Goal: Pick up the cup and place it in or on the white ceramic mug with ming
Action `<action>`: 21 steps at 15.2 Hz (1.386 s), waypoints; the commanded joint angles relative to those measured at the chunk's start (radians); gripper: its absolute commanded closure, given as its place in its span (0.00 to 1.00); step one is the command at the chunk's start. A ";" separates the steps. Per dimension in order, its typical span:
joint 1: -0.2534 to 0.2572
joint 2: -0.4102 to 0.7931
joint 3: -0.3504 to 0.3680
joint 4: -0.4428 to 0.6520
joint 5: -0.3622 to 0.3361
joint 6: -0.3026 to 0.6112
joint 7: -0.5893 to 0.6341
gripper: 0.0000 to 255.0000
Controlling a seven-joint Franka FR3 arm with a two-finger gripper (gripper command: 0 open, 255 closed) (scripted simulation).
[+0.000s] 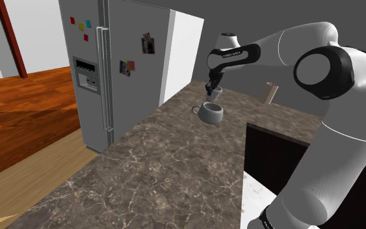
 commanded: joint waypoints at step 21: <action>0.002 0.007 0.000 -0.050 -0.004 0.057 0.012 0.00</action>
